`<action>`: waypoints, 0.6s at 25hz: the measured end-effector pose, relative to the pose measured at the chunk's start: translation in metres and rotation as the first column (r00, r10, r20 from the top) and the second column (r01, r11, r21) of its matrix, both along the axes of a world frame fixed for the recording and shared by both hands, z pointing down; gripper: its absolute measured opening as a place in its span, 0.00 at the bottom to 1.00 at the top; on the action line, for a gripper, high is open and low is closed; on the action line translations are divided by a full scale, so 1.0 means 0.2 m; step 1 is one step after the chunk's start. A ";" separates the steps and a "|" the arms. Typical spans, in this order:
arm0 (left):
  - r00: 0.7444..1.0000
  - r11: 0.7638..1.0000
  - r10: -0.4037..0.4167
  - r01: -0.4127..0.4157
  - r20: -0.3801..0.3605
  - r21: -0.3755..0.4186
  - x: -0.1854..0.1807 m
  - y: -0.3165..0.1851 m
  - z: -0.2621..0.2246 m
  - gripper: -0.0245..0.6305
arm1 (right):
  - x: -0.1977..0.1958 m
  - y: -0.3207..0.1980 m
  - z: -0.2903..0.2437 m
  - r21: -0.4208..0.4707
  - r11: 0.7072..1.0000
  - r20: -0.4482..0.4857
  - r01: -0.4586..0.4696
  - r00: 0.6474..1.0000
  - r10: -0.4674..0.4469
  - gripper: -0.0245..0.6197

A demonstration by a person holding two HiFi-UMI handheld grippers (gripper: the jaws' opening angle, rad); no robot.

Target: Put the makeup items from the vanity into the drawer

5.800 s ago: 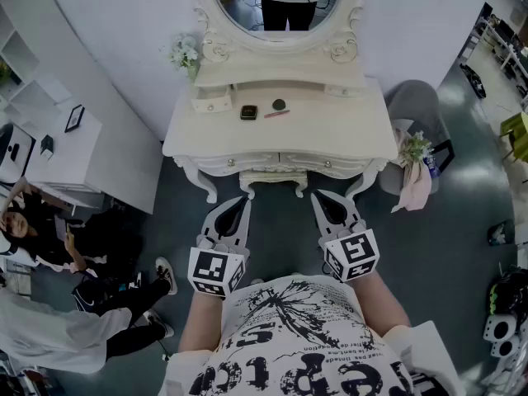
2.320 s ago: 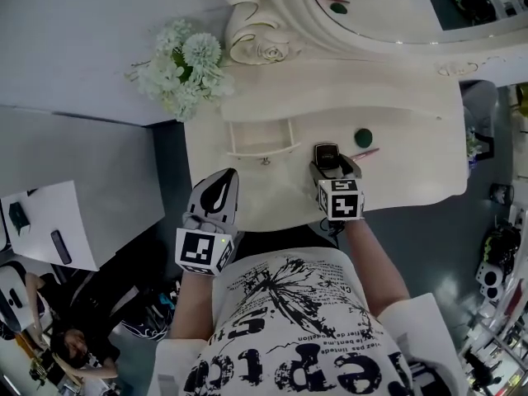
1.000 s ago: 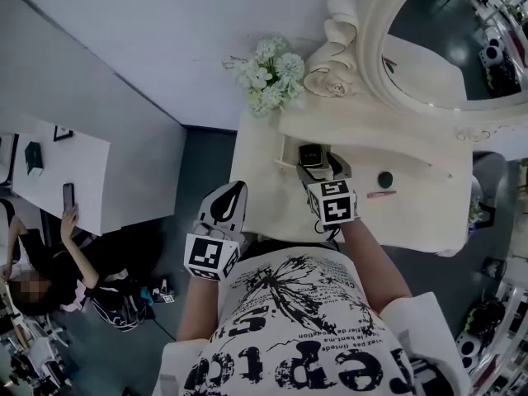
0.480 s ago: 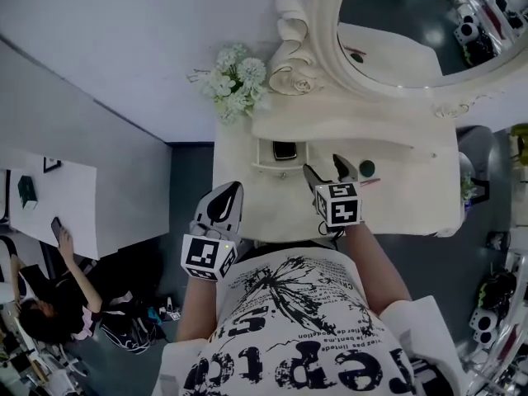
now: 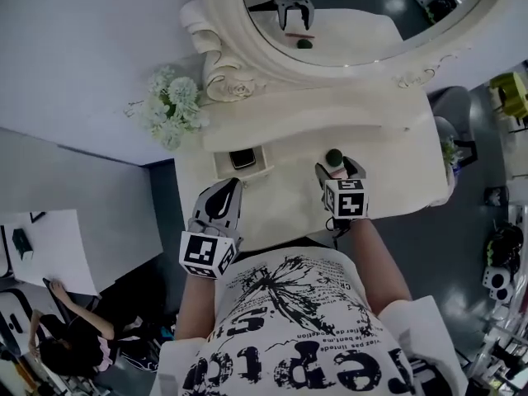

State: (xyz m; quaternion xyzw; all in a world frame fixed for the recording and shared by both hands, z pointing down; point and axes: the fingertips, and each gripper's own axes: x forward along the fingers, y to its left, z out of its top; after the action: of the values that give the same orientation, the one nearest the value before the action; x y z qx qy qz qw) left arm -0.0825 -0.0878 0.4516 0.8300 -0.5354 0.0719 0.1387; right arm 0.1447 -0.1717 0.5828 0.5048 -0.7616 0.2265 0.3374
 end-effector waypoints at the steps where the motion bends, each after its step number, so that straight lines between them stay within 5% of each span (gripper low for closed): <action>1: 1.000 1.000 0.011 -0.011 0.001 -0.003 0.03 -0.02 0.00 0.07 | 0.04 -0.01 0.03 -0.017 1.000 -0.005 -0.014 1.000 0.014 0.55; 11: 0.999 0.998 0.028 -0.026 0.023 -0.064 0.17 -0.15 0.12 0.07 | 0.16 -0.13 0.28 -0.175 0.985 -0.002 -0.004 1.000 0.003 0.53; 15: 0.999 0.996 0.019 -0.017 0.028 -0.083 0.18 -0.16 0.16 0.07 | 0.17 -0.14 0.33 -0.216 0.976 -0.032 -0.003 0.999 -0.004 0.35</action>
State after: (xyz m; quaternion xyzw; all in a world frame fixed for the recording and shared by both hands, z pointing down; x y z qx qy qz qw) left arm -0.0457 -0.1207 0.4843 0.8273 -0.5263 0.1074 0.1646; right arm 0.1793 -0.2001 0.6483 0.4686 -0.7271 0.2995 0.4025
